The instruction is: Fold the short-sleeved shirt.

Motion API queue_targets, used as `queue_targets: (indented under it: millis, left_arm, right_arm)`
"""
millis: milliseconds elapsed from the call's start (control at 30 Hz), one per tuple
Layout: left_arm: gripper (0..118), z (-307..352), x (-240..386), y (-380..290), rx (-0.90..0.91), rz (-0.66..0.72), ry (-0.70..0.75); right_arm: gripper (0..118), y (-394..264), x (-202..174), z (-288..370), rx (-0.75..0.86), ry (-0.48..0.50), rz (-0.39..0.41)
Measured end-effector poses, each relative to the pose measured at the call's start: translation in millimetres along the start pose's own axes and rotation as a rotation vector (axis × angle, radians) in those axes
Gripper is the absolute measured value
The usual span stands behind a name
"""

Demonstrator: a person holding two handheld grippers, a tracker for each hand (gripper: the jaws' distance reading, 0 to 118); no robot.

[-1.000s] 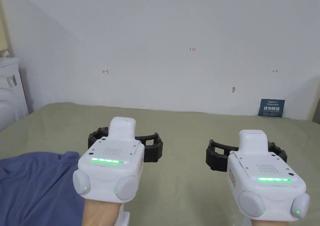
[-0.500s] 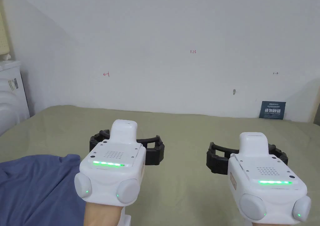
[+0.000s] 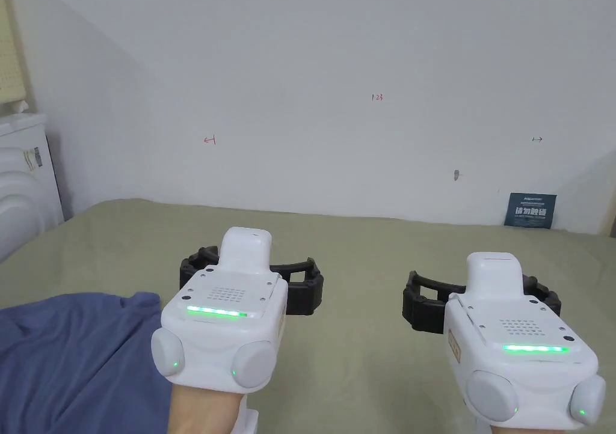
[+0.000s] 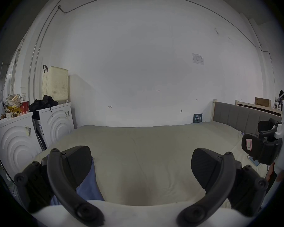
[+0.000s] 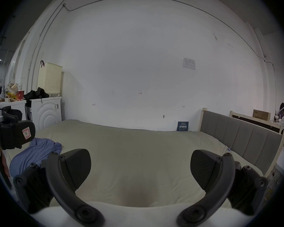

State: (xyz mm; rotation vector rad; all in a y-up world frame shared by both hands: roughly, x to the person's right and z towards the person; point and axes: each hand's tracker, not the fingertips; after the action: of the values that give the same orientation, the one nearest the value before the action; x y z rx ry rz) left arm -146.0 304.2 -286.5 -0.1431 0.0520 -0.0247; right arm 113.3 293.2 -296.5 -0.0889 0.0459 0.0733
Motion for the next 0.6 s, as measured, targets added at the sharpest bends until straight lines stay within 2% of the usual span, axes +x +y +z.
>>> queue_targets:
  millis: [600]
  left_arm:
    - [118, 0.7, -0.7, 1.1, 0.001, -0.002, 0.001]
  right_arm:
    - [118, -0.9, -2.2, -0.5, -0.002, 0.004, 0.002]
